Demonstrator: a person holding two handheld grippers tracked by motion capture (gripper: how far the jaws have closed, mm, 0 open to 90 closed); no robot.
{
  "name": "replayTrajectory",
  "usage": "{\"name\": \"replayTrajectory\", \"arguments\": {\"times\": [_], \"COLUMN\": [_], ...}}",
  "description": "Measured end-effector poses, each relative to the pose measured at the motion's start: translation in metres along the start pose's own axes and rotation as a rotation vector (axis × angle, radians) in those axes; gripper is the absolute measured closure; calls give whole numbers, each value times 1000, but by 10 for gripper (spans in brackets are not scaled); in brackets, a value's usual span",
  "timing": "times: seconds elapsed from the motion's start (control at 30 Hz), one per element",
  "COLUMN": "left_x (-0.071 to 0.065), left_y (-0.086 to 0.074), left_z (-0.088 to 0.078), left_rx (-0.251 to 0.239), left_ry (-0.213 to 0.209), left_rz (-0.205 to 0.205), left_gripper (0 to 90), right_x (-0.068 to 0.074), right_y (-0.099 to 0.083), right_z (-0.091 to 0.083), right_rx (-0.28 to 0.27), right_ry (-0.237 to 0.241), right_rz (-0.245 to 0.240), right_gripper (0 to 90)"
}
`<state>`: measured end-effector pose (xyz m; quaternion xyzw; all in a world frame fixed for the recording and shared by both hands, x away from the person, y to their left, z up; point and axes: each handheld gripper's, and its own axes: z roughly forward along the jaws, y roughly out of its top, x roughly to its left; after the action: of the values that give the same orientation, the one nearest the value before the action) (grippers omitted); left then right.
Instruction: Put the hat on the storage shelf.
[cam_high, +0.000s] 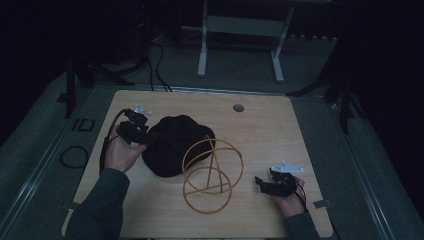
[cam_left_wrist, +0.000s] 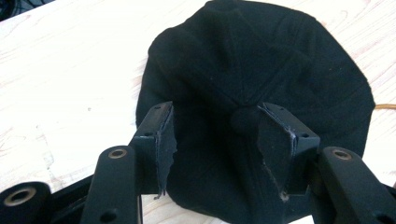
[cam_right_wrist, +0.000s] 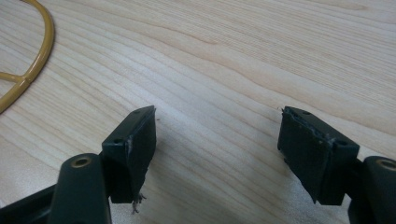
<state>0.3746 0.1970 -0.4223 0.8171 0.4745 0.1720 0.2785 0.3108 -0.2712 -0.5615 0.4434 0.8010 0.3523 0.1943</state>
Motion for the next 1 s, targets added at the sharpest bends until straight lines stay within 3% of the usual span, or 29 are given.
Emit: {"name": "replayTrajectory", "arguments": {"times": [0.43,0.83,1.0], "left_x": [-7,-12,-13], "left_y": [13,19,22], "left_z": [4,16,22], "left_rx": [11,35,44], "left_ry": [-9,-6,-27], "left_rz": [11,10,4], "left_gripper": [441,316,271], "right_x": [0,0,0], "right_y": [0,0,0], "right_z": [0,0,0], "right_rx": [-1,-1,-1], "right_ry": [1,2,3], "right_rz": [-1,0,0], "right_gripper": [276,276,276]}}
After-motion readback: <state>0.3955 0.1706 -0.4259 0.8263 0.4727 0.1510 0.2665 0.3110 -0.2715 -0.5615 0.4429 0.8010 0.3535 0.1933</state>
